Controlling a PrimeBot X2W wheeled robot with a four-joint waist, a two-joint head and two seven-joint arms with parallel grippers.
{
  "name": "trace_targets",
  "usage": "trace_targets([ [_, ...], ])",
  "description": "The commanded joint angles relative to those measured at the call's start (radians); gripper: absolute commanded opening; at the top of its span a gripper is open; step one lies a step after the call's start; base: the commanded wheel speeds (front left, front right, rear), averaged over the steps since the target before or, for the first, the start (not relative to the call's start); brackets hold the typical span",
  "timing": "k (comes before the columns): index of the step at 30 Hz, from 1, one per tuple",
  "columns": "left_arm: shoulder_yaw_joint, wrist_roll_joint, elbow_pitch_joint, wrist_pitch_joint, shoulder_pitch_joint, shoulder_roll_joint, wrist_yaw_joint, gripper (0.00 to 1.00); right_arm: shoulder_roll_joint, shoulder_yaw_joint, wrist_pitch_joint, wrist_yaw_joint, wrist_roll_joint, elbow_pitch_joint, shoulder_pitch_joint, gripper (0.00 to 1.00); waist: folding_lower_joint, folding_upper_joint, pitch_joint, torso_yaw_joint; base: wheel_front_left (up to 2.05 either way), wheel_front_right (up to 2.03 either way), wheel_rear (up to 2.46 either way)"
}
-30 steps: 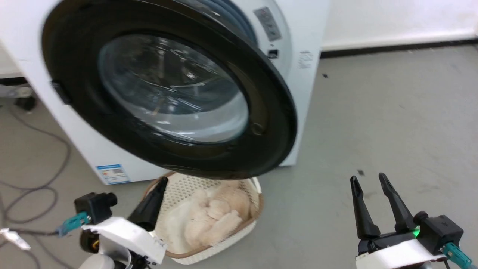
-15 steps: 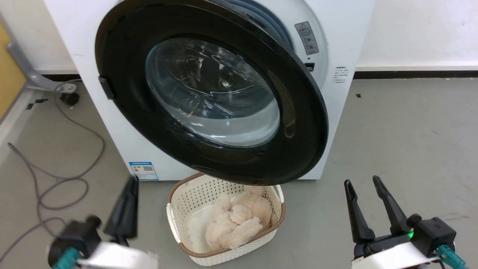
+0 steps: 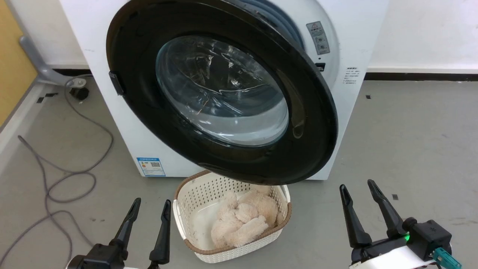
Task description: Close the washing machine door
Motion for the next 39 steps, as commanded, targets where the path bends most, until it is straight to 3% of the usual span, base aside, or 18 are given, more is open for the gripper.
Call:
trace_targets([
  [1, 0.008, 0.014, 0.001, -0.005, 0.008, -0.013, -0.014, 1.0, -0.012, 0.009, -0.004, 0.005, 0.007, -0.008, 0.015, 0.86, 0.0001, 0.0, 0.01, 0.01, 0.0, 0.0, 0.0],
  [2, 0.008, 0.014, 0.001, -0.005, 0.008, -0.013, -0.014, 1.0, -0.012, 0.009, -0.004, 0.005, 0.007, -0.008, 0.015, 0.86, 0.0001, 0.0, 0.01, 0.01, 0.0, 0.0, 0.0],
  [3, 0.009, 0.02, 0.002, -0.005, 0.005, -0.017, -0.018, 1.0, -0.019, 0.016, -0.004, 0.005, 0.007, -0.01, 0.013, 0.33, 0.0001, 0.0, 0.016, 0.014, 0.0, 0.0, 0.0],
  [4, 0.01, 0.028, 0.003, -0.005, 0.002, -0.02, -0.022, 1.0, -0.027, 0.025, -0.004, 0.005, 0.007, -0.012, 0.01, 0.0, 0.0001, 0.0, 0.022, 0.018, 0.0, 0.0, 0.0],
  [12, 0.008, 0.055, 0.009, -0.005, -0.042, -0.042, -0.047, 1.0, -0.148, 0.157, -0.004, 0.005, 0.005, 0.001, -0.085, 0.0, 0.0001, 0.0, 0.098, 0.054, 0.0, 0.0, 0.0],
  [21, 0.0, 0.076, 0.016, -0.005, -0.107, -0.054, -0.063, 1.0, -0.312, 0.279, 0.0, 0.005, 0.106, 0.084, -0.322, 0.0, 0.0001, 0.0, 0.197, 0.104, 0.0, 0.0, 0.0],
  [33, -0.005, 0.074, 0.028, -0.005, -0.189, -0.075, -0.066, 1.0, -0.467, 0.316, 0.057, 0.005, 0.255, 0.258, -0.624, 0.0, 0.0001, 0.0, 0.316, 0.178, 0.0, 0.0, 0.0],
  [39, -0.029, 0.067, 0.022, -0.005, -0.222, -0.08, -0.068, 1.0, -0.491, 0.285, 0.081, 0.005, 0.306, 0.328, -0.731, 0.0, 0.0001, 0.0, 0.373, 0.204, 0.0, 0.0, 0.0],
])
